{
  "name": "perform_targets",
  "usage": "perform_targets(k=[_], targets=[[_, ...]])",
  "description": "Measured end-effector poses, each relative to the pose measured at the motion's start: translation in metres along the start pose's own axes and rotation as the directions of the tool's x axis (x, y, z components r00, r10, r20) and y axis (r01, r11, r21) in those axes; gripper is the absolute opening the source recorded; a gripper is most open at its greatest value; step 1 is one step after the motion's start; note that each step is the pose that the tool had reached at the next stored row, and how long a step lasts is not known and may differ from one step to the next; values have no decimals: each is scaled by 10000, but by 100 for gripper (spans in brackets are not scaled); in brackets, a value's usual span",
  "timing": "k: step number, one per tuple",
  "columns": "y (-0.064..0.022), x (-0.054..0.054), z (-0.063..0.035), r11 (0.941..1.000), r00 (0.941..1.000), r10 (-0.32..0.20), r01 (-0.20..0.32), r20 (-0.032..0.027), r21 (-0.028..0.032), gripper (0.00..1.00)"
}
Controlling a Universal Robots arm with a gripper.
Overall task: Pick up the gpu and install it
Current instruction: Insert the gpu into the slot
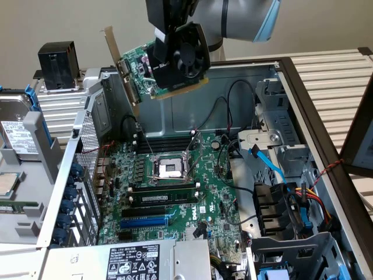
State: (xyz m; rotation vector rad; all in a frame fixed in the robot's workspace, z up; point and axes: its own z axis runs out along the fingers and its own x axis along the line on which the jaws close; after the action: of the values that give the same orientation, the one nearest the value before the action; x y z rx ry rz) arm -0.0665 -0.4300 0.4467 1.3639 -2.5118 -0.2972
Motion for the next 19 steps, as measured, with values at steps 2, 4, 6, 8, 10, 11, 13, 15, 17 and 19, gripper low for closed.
perform_targets(k=[2,4,6,8,10,11,13,15,17,19], targets=[[-1,0,4,9995,9995,-312,312,-104,12,27],[-3,-1,9,9981,9979,-614,615,-209,19,27],[-4,-2,12,9957,9953,-920,921,-310,19,27],[-5,-1,12,9931,9925,-1174,1174,-328,-32,27],[-4,-2,12,9905,9903,-1363,1357,-254,-244,27],[-4,-2,13,9891,9895,-1419,1407,-257,-425,27],[-4,-2,12,9860,9882,-1497,1467,-337,-793,27],[-4,-2,12,9821,9866,-1562,1502,-466,-1134,27],[-5,-2,15,9784,9843,-1665,1576,-583,-1337,27],[-9,-4,25,9748,9810,-1818,1707,-677,-1434,27]])
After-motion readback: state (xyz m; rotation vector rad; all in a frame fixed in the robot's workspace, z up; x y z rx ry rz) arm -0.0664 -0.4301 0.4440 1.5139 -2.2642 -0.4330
